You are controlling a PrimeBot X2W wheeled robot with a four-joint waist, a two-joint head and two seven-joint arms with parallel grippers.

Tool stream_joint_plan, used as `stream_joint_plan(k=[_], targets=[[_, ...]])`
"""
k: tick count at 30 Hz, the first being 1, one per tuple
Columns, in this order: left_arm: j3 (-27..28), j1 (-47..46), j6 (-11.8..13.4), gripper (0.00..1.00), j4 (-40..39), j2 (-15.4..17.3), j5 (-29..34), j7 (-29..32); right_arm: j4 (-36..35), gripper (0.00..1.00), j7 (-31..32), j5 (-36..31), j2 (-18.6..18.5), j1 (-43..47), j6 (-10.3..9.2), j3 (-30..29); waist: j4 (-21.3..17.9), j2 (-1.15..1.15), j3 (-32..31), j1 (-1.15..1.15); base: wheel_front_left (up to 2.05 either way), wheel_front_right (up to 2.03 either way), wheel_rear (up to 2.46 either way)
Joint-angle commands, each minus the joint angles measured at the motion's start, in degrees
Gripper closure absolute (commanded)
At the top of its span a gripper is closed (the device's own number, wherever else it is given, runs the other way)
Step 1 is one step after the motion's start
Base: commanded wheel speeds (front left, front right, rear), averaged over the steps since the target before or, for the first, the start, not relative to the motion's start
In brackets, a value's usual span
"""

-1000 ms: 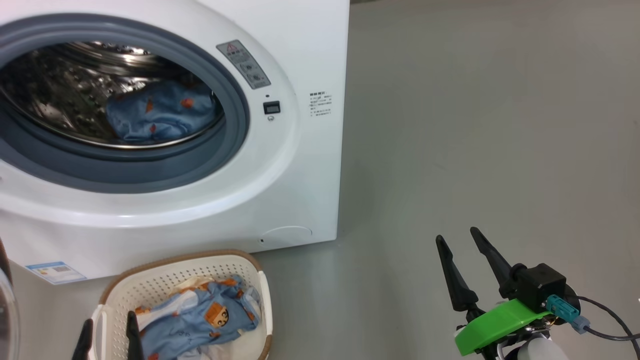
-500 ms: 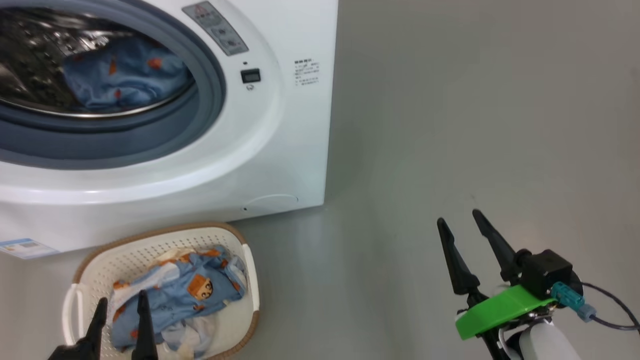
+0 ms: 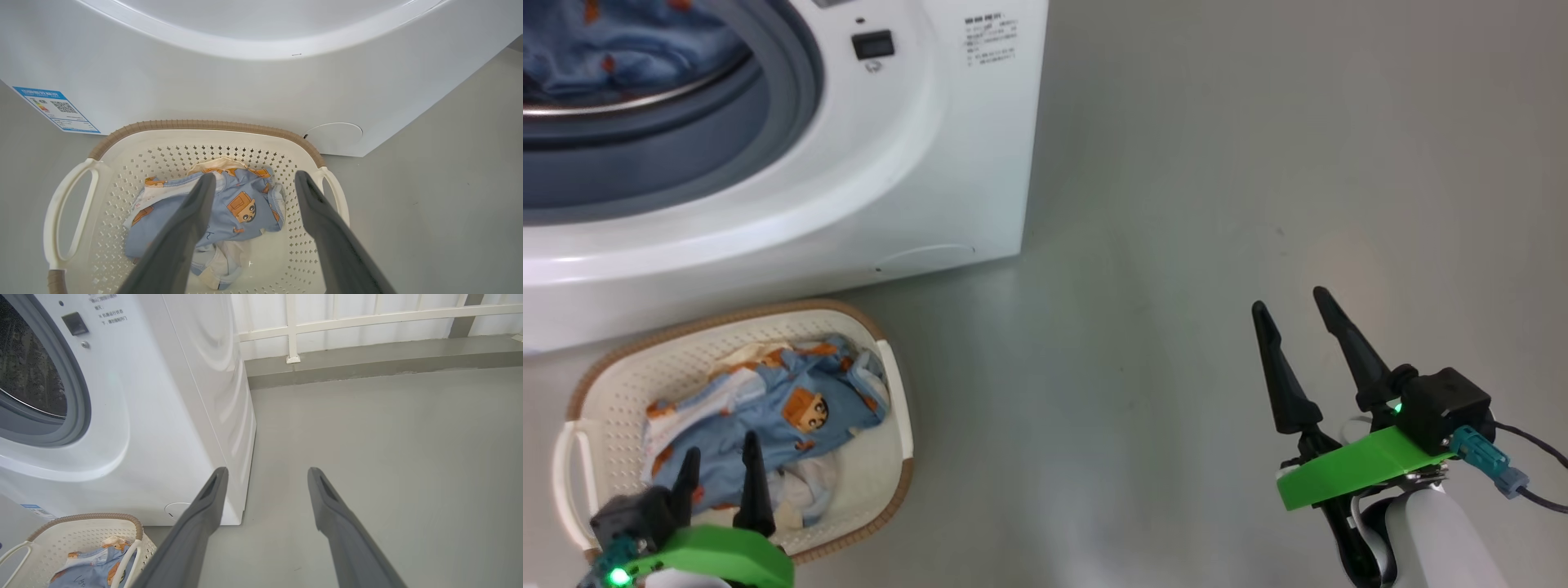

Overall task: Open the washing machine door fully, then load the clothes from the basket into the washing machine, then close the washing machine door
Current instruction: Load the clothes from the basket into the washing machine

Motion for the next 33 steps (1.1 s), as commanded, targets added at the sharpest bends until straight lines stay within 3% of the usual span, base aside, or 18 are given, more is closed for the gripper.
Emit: stream_joint_plan(k=[1,6,11,18,33], targets=[[2.0,-1.8,-0.4,0.00,0.6,1.7,-0.8,-0.5,-1.7,0.00,-0.3,0.1,0.1,-0.6,0.09,0.8,-1.1,0.00,3.4,0.00,0.00,0.00,0.00],[1.1,-7.8,-1.0,0.00,10.6,4.2,-3.8,0.3,-2.9,0.00,-0.3,0.0,0.1,-1.2,0.09,0.2,-1.6,0.00,7.3,0.00,0.00,0.00,0.00],[-1.2,-12.4,-1.1,0.00,15.4,6.2,-6.9,1.7,-3.6,0.00,-0.3,0.0,0.1,-1.3,0.09,0.0,-1.9,0.00,10.0,0.00,0.00,0.00,0.00],[-6.7,-19.0,-1.1,0.00,20.1,10.8,-11.7,4.3,-5.4,0.00,-0.3,0.3,0.1,-1.7,0.09,-0.4,-2.5,0.00,15.4,0.00,0.00,0.00,0.00],[-15.6,-29.6,-1.1,0.00,28.6,15.8,-18.4,13.0,-7.7,0.00,-0.3,0.7,0.1,-3.6,0.09,0.3,-0.7,0.00,25.0,0.00,0.00,0.00,0.00]])
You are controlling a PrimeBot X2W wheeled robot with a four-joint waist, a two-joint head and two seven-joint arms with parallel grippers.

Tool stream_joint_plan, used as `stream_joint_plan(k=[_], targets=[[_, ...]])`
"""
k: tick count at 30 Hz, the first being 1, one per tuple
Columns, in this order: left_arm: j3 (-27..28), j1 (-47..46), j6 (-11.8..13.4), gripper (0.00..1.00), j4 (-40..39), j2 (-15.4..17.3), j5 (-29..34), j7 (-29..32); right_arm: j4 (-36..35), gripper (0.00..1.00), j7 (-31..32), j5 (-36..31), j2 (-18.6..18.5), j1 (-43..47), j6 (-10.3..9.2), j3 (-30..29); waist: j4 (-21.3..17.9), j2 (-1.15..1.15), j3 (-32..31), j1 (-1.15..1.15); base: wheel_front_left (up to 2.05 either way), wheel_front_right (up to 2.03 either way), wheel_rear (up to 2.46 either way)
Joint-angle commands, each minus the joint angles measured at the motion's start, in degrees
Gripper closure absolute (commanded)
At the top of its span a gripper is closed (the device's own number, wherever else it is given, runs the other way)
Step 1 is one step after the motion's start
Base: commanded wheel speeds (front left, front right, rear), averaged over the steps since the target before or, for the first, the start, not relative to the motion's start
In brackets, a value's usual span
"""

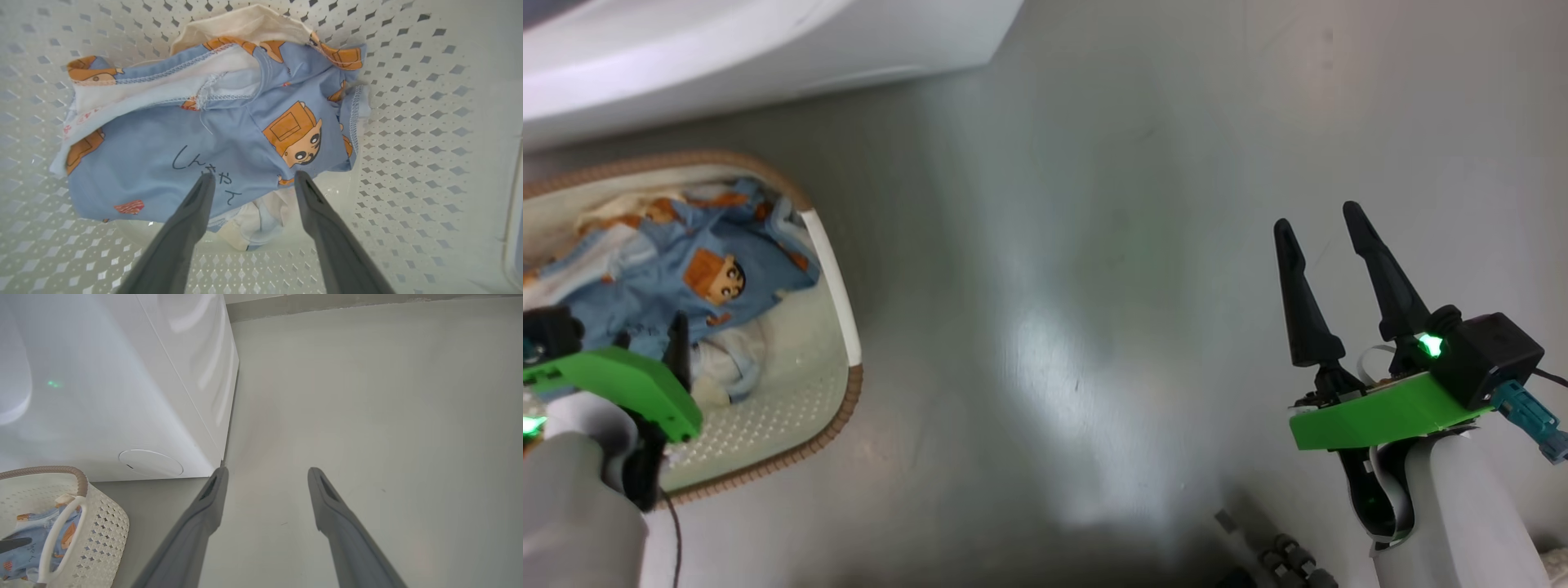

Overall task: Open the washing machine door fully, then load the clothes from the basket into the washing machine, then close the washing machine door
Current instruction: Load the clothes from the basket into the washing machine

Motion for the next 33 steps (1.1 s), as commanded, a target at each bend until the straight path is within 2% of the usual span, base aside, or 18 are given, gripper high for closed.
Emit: stream_joint_plan(k=[1,21,33], targets=[[1.0,-0.2,-0.2,0.00,0.9,3.1,-0.7,0.6,-1.4,0.00,-0.3,0.7,0.1,1.1,0.09,1.5,0.7,0.00,2.6,0.00,0.00,0.00,0.00],[-0.8,-9.1,-0.2,0.00,7.6,4.5,-4.3,3.0,-3.5,0.00,-0.3,1.5,0.1,0.8,0.09,1.3,0.0,0.00,9.4,0.00,0.00,0.00,0.00],[-2.0,-12.1,-0.2,0.00,8.5,5.2,-6.1,4.1,-4.8,0.00,-0.3,1.6,0.1,2.3,0.09,0.7,-0.7,0.00,10.6,0.00,0.00,0.00,0.00]])
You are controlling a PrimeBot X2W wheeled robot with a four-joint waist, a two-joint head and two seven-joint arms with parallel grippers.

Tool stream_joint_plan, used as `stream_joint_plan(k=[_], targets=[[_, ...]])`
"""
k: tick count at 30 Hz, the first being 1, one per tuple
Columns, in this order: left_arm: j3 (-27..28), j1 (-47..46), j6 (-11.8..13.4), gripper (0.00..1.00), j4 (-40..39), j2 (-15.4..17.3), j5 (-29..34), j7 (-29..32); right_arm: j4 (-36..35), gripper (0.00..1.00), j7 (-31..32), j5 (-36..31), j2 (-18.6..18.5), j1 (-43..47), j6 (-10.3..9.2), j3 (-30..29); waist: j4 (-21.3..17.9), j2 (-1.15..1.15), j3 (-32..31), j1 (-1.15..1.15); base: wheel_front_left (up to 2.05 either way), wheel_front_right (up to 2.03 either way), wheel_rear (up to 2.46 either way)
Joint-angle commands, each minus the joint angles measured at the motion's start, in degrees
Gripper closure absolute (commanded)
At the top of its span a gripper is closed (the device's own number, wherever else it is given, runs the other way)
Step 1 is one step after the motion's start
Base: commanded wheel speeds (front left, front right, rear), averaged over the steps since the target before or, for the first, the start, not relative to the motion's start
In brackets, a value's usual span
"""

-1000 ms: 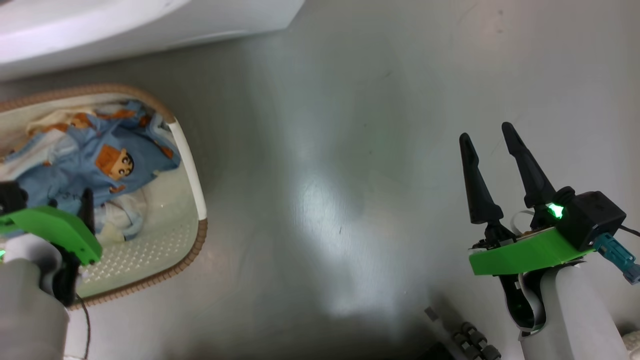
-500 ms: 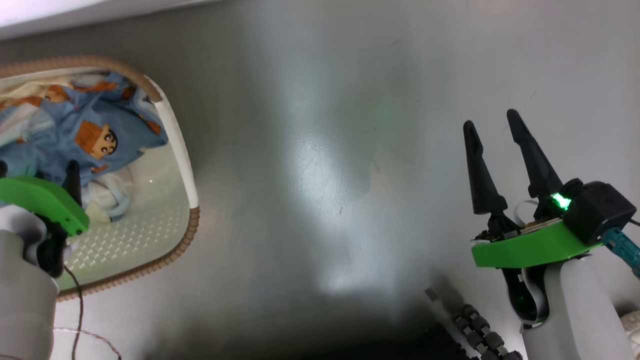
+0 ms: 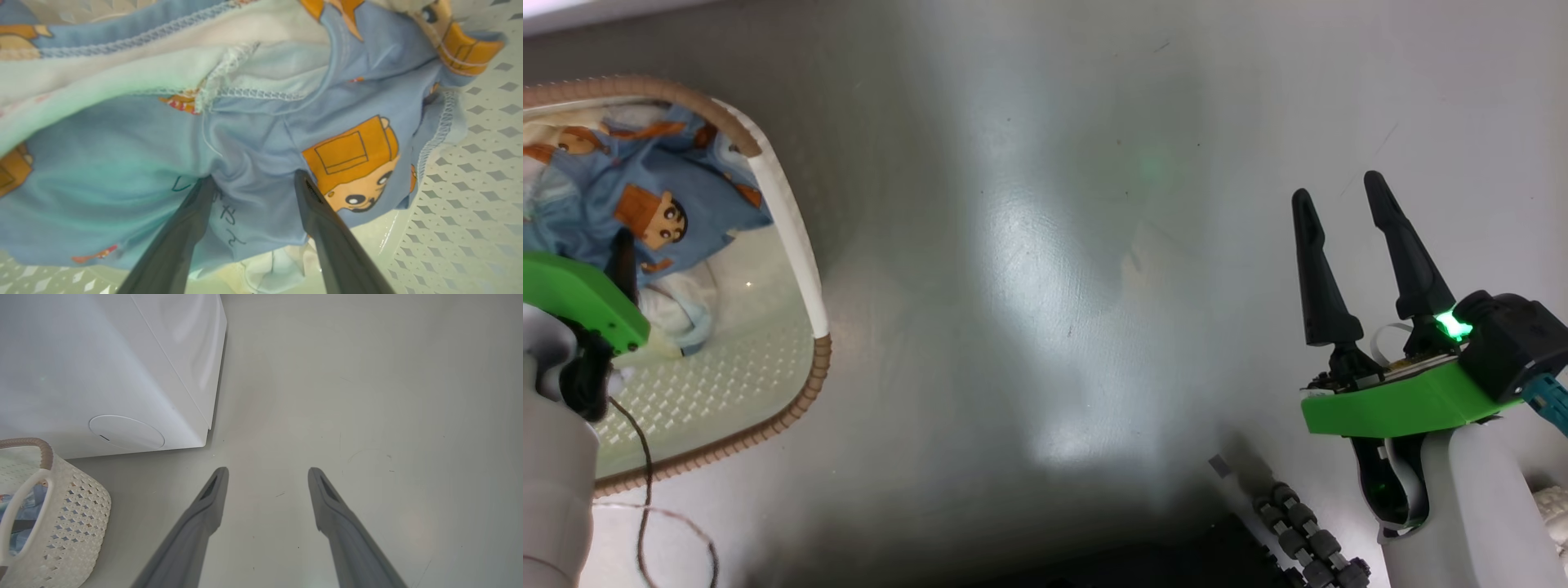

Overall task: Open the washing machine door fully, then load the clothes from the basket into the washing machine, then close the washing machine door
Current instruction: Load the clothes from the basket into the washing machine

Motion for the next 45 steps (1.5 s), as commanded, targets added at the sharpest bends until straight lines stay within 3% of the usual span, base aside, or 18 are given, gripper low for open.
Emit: stream_joint_plan(k=[1,9,10,12,26,38,45], targets=[[0.7,1.2,-0.2,0.00,0.0,3.0,-0.4,0.4,-1.4,0.00,-0.3,0.1,0.1,3.5,0.09,1.0,0.0,0.00,0.1,0.00,0.00,0.00,0.00],[-1.0,0.9,-0.2,0.00,-1.1,2.5,-2.8,1.9,-2.3,0.00,-0.3,0.0,0.1,5.2,0.09,0.4,0.1,0.00,0.6,0.00,0.00,0.00,0.00],[-1.1,1.1,-0.2,0.23,-1.5,2.3,-3.3,1.9,-2.3,0.00,-0.3,0.0,0.1,5.3,0.09,0.3,0.1,0.00,0.6,0.00,0.00,0.00,0.00],[-2.0,1.5,-0.2,1.00,-2.6,1.9,-4.1,2.1,-2.4,0.00,-0.3,0.1,0.1,5.4,0.09,0.2,0.2,0.00,0.6,0.00,0.00,0.00,0.00],[-7.6,5.0,-0.2,1.00,-9.2,3.1,-8.7,-6.5,-1.7,0.00,-0.3,0.9,0.1,1.2,0.09,0.6,0.5,0.00,-2.0,0.00,0.00,0.00,0.00],[-11.5,11.2,-0.2,1.00,-12.0,2.8,-14.0,-15.8,1.0,0.00,-0.3,0.7,0.1,-0.5,0.09,0.9,2.1,0.00,-11.3,0.00,0.00,0.00,0.00],[-8.5,14.4,-0.2,1.00,-15.7,3.5,-12.8,-17.0,2.5,0.00,-0.3,0.2,0.1,-0.2,0.09,1.1,3.5,0.00,-16.7,0.00,0.00,0.00,0.00]])
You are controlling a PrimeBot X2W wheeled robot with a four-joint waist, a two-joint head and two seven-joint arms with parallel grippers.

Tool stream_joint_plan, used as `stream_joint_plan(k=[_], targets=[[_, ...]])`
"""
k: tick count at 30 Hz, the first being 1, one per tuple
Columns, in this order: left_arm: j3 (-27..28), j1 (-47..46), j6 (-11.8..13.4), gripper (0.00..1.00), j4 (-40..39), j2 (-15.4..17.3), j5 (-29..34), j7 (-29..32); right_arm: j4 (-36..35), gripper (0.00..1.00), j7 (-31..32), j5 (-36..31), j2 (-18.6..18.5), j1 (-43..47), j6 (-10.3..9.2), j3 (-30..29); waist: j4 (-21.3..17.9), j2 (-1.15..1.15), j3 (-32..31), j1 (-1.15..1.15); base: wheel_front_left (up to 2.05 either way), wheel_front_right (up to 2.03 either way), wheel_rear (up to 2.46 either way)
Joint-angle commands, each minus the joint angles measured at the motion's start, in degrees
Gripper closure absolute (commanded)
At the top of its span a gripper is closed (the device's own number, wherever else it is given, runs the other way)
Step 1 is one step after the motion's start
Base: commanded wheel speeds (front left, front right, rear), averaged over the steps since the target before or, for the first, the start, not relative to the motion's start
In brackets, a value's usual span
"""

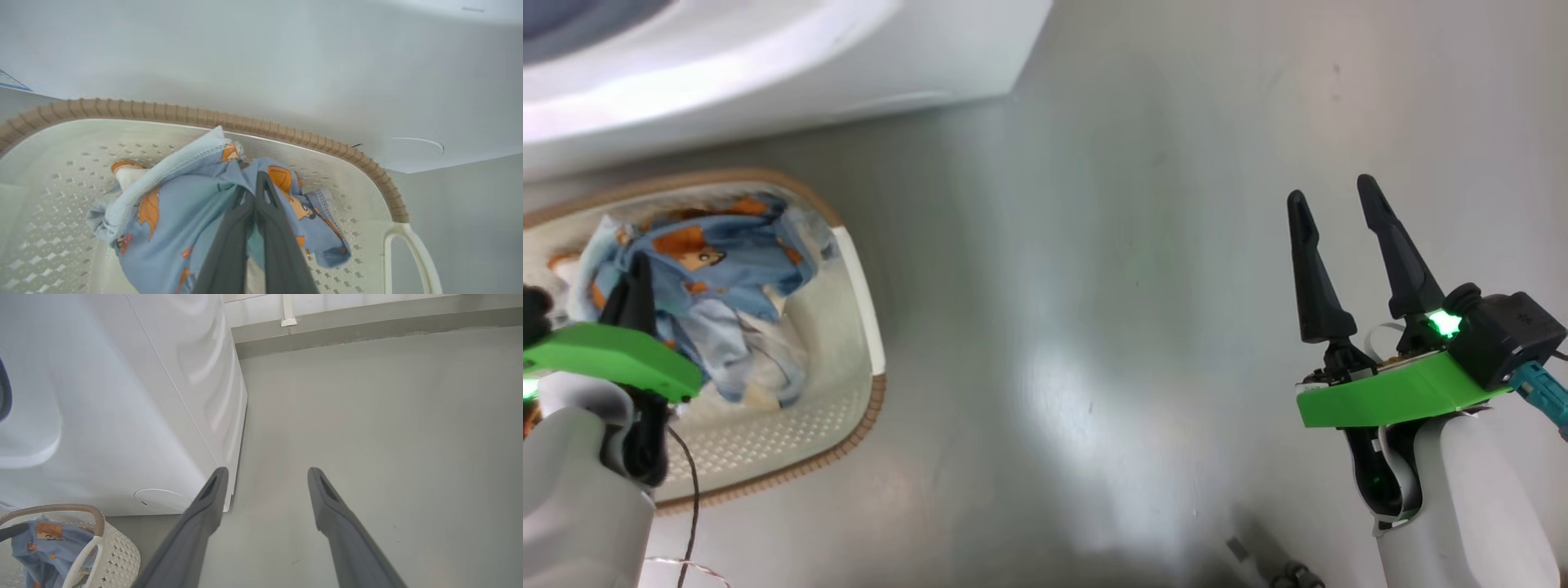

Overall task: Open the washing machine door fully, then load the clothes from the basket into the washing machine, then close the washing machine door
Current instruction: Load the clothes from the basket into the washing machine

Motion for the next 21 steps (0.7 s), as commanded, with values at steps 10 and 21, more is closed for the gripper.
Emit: stream_joint_plan(k=[10,21], targets=[[14.5,11.0,-0.2,1.00,-11.0,0.1,11.7,-0.7,1.3,0.00,-0.3,-0.5,0.1,1.9,0.09,2.3,2.3,0.00,-9.9,0.00,0.00,0.00,0.00],[22.8,18.3,-0.2,1.00,-21.2,-3.7,22.4,-0.7,3.6,0.00,-0.3,0.1,0.1,2.6,0.09,3.2,2.3,0.00,-16.3,0.00,0.00,0.00,0.00]])
